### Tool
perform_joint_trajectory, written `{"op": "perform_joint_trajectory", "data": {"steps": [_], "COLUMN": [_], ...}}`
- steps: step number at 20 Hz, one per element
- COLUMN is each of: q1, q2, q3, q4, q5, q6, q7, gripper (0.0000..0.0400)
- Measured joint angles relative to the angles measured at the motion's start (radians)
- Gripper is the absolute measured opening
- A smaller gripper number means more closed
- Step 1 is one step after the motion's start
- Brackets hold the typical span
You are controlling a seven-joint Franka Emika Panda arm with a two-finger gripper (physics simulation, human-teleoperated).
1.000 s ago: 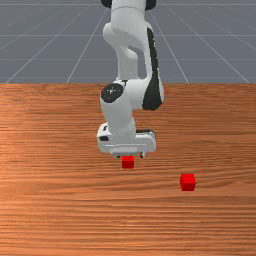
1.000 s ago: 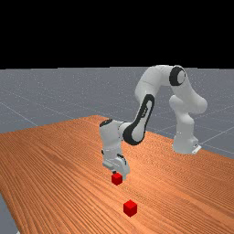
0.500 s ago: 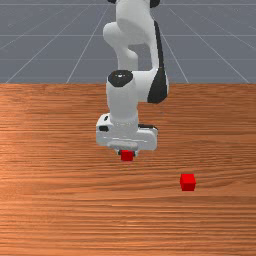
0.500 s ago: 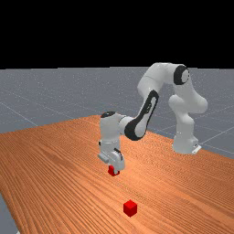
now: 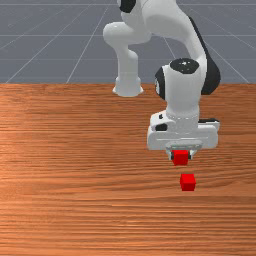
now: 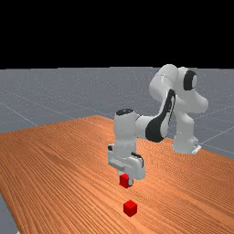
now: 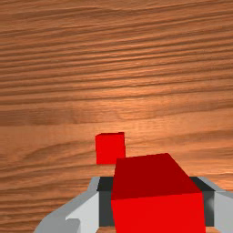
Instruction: Stack all the cube
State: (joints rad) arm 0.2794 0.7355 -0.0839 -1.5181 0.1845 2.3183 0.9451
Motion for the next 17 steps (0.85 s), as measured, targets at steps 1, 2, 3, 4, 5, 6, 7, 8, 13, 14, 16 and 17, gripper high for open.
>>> {"op": "perform_joint_trajectory", "data": {"steps": [1,2,3,4,5,6,7,8,13,14,16,17], "q1": [0.010,0.019,0.025,0.028,0.031,0.036,0.040,0.043,0.048,0.048,0.050,0.055], "q2": [0.020,0.033,0.044,0.058,0.074,0.088,0.100,0.108,0.158,0.165,0.172,0.173], "q3": [-0.002,-0.003,-0.002,-0.001,0.001,0.004,0.006,0.008,-0.008,-0.012,-0.019,-0.023], "q4": [0.022,0.040,0.057,0.071,0.077,0.081,0.081,0.082,0.111,0.132,0.153,0.158], "q5": [-0.011,-0.020,-0.023,-0.025,-0.027,-0.028,-0.029,-0.030,-0.053,-0.056,-0.060,-0.065], "q6": [0.001,0.002,0.004,0.007,0.010,0.012,0.014,0.017,0.030,0.028,0.024,0.022], "q7": [0.003,0.005,0.006,0.006,0.006,0.007,0.007,0.007,0.002,0.002,0.015,0.020], "gripper": [0.0208,0.0208,0.0208,0.0208,0.0208,0.0208,0.0208,0.0208,0.0201,0.0201,0.0201,0.0279]}}
